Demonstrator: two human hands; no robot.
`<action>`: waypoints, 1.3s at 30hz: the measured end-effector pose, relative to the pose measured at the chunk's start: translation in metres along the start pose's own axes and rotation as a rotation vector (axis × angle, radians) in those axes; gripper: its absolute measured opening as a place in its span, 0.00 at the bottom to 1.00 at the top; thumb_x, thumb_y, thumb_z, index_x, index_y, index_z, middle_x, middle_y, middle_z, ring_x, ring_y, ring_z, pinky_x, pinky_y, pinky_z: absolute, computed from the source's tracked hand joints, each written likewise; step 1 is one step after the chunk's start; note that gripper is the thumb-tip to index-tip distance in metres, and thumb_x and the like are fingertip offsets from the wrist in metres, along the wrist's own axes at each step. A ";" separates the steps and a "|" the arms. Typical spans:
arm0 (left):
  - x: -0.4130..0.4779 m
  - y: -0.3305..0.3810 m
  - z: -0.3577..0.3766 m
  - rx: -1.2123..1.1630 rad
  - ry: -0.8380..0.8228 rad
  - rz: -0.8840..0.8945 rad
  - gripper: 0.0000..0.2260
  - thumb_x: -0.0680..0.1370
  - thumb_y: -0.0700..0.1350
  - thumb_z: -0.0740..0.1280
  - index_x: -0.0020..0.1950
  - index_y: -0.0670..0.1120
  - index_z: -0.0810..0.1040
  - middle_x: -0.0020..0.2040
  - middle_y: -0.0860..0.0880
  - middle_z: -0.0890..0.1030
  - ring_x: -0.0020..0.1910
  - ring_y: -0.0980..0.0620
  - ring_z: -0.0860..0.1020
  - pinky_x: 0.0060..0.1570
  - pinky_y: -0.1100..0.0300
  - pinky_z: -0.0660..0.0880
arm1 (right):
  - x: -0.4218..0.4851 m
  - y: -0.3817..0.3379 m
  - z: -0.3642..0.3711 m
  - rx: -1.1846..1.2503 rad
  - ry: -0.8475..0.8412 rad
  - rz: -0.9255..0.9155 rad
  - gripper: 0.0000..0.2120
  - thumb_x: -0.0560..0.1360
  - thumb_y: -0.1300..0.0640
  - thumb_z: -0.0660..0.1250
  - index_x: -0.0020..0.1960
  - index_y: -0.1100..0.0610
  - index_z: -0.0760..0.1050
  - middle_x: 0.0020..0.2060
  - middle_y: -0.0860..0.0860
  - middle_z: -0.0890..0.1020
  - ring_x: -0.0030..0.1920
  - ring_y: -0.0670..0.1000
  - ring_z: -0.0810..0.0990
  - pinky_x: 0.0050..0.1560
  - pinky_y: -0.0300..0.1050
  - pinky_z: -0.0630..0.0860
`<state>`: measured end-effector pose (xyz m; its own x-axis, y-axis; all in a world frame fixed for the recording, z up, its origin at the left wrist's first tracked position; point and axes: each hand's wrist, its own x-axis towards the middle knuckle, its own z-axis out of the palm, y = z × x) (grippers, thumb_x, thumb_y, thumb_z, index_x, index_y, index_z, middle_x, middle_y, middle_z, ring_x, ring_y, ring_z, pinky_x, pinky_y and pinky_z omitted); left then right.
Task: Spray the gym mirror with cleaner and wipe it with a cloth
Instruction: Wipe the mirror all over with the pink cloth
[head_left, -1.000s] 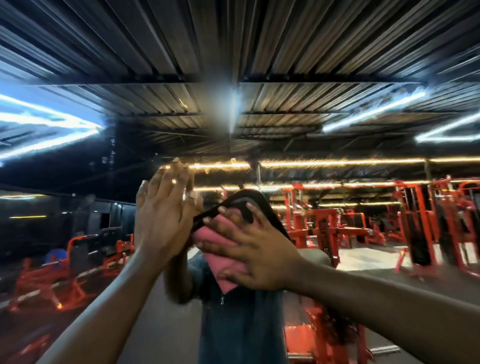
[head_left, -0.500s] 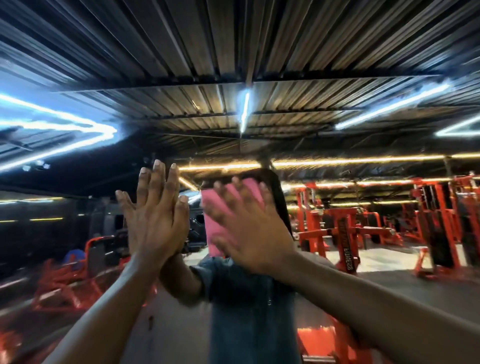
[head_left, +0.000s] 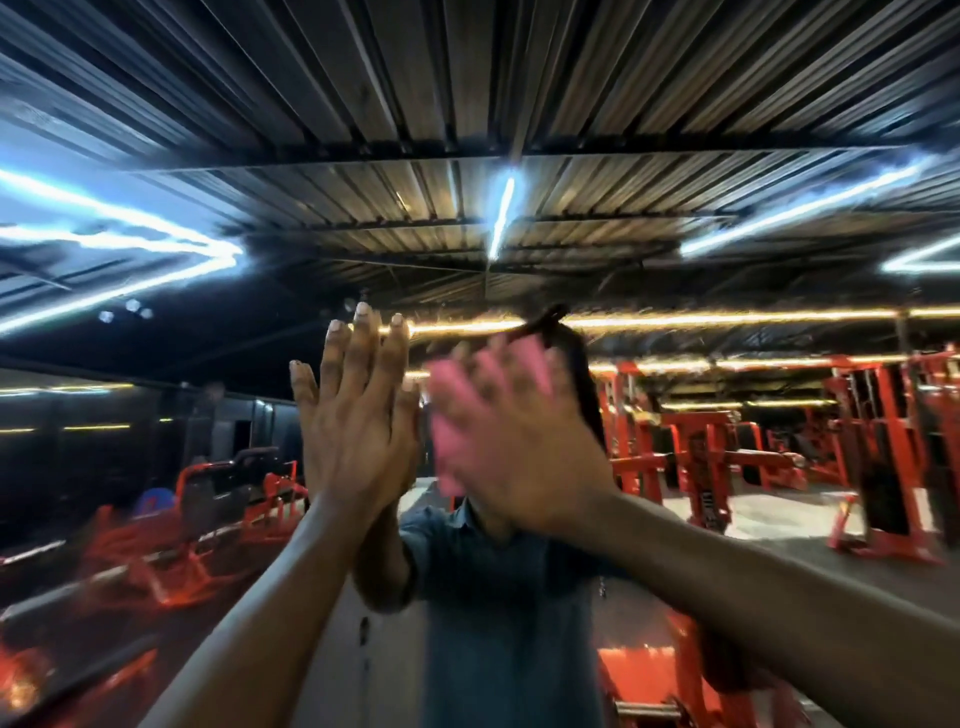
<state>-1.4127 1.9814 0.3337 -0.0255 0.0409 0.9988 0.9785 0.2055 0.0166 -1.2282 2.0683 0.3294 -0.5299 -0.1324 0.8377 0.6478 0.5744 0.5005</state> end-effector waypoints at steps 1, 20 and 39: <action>0.000 -0.009 -0.003 -0.006 0.015 0.007 0.26 0.85 0.55 0.48 0.85 0.55 0.55 0.86 0.50 0.51 0.85 0.47 0.49 0.81 0.37 0.45 | -0.007 -0.008 0.004 -0.006 -0.018 -0.136 0.34 0.84 0.34 0.50 0.85 0.42 0.44 0.85 0.51 0.44 0.84 0.59 0.43 0.78 0.72 0.42; -0.015 -0.163 -0.037 0.106 0.066 -0.069 0.27 0.85 0.53 0.51 0.85 0.54 0.56 0.86 0.51 0.53 0.85 0.48 0.50 0.80 0.36 0.48 | 0.054 -0.089 0.019 0.003 -0.024 -0.237 0.34 0.83 0.32 0.51 0.85 0.42 0.47 0.85 0.50 0.48 0.84 0.59 0.44 0.79 0.70 0.39; -0.024 -0.182 -0.054 0.027 0.152 0.016 0.27 0.85 0.53 0.47 0.83 0.47 0.63 0.84 0.46 0.61 0.83 0.45 0.58 0.79 0.38 0.56 | 0.093 -0.104 0.015 0.017 -0.009 -0.213 0.37 0.80 0.28 0.50 0.84 0.40 0.46 0.84 0.50 0.51 0.83 0.59 0.50 0.79 0.67 0.41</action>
<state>-1.5788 1.8903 0.3089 0.0230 -0.1034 0.9944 0.9727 0.2319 0.0016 -1.3529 2.0080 0.3523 -0.6584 -0.2454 0.7115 0.5112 0.5481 0.6620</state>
